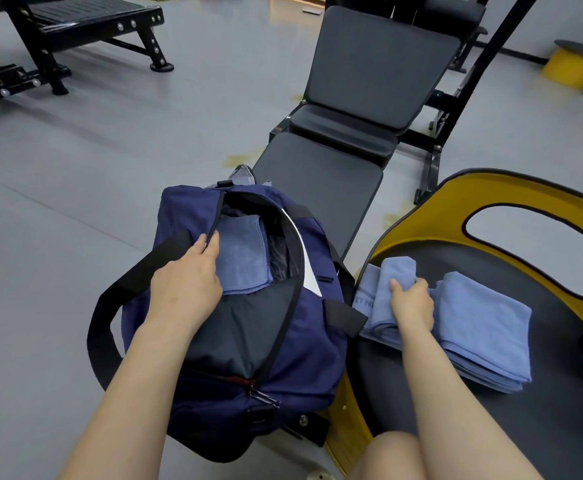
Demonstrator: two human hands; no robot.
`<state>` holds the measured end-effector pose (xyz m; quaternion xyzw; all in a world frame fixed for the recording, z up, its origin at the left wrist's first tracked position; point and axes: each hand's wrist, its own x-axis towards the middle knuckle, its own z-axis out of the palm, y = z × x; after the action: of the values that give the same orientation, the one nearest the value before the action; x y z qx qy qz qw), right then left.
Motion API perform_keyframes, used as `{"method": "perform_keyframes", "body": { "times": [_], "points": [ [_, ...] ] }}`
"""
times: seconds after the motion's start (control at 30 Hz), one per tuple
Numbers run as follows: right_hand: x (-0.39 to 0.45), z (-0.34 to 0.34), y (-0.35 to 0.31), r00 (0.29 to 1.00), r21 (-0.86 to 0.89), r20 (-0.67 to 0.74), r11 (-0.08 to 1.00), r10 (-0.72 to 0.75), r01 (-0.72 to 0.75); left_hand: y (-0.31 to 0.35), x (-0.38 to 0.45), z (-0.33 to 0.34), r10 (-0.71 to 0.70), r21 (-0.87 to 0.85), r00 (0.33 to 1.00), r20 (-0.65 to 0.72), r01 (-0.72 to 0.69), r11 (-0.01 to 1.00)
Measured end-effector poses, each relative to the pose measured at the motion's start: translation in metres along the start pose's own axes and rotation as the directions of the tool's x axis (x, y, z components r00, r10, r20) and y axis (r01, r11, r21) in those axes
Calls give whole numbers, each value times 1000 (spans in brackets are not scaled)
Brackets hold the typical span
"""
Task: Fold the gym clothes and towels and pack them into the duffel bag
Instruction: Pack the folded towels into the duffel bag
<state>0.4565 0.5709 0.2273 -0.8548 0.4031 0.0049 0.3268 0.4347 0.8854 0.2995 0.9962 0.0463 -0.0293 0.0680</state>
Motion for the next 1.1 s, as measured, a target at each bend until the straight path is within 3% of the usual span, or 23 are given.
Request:
{"method": "perform_keyframes", "body": {
  "times": [0.2,0.4,0.7,0.9,1.1],
  "points": [
    [4,3,7,995,-54,94,999,12,-7,1,0,0,6,9,1000,-5,-6,1000],
    [4,-2,9,990,22,140,999,29,-32,0,0,0,5,3,1000,-6,-5,1000],
    [0,-12,-2,1000,138,14,990,-15,13,-8,4,0,5,-58,1000,-16,-6,998],
    [-20,-31,-36,983,245,-34,952,-183,185,-14,4,-2,-5,-127,999,-33,1,992],
    [-54,-58,-79,940,424,-64,844,-334,329,-27,0,-5,-22,-218,995,-96,0,976]
  ]
}}
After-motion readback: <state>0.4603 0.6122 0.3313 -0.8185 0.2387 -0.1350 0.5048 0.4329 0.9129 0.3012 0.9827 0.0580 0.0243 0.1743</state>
